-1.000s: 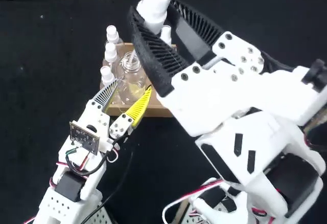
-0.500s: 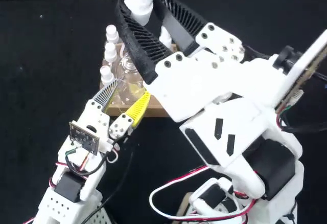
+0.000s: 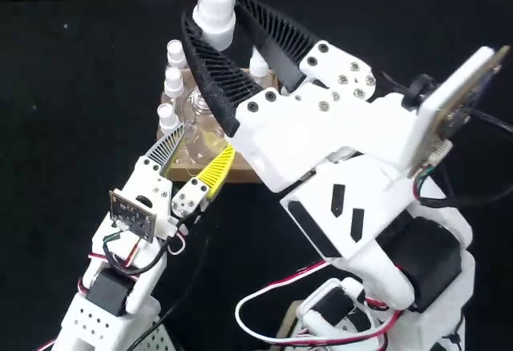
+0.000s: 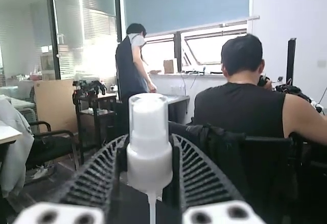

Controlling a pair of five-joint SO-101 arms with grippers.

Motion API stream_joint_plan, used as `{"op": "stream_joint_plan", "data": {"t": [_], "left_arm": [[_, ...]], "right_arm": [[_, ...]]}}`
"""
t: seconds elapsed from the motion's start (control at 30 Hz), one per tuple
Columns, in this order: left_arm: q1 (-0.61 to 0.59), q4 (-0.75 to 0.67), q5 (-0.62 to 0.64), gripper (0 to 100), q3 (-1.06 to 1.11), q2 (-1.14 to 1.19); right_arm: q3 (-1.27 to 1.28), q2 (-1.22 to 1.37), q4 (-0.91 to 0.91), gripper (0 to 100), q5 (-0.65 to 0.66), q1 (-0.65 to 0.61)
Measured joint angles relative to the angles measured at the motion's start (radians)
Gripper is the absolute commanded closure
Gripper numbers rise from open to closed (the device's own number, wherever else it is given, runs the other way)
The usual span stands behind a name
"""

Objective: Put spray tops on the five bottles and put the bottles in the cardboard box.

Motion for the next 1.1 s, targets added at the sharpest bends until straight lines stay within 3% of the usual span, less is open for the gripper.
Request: {"op": "stream_joint_plan", "data": {"t": [0.33, 0.6, 0.93, 1.1], "left_arm": [[0.0, 0.0, 0.0, 91, 0.0, 0.0], [0.002, 0.0, 0.0, 91, 0.0, 0.0], [0.0, 0.0, 0.0, 91, 0.0, 0.0], [0.0, 0.0, 0.0, 91, 0.0, 0.0]], "right_arm": [[0.138, -0.005, 0.029, 97.5, 0.002, 0.002], [0.138, -0.005, 0.249, 76.7, 0.003, 0.0], [0.138, -0.098, 0.377, 78.6, 0.002, -0.104], [0.213, -0.212, 0.407, 78.6, 0.002, -0.084]]}}
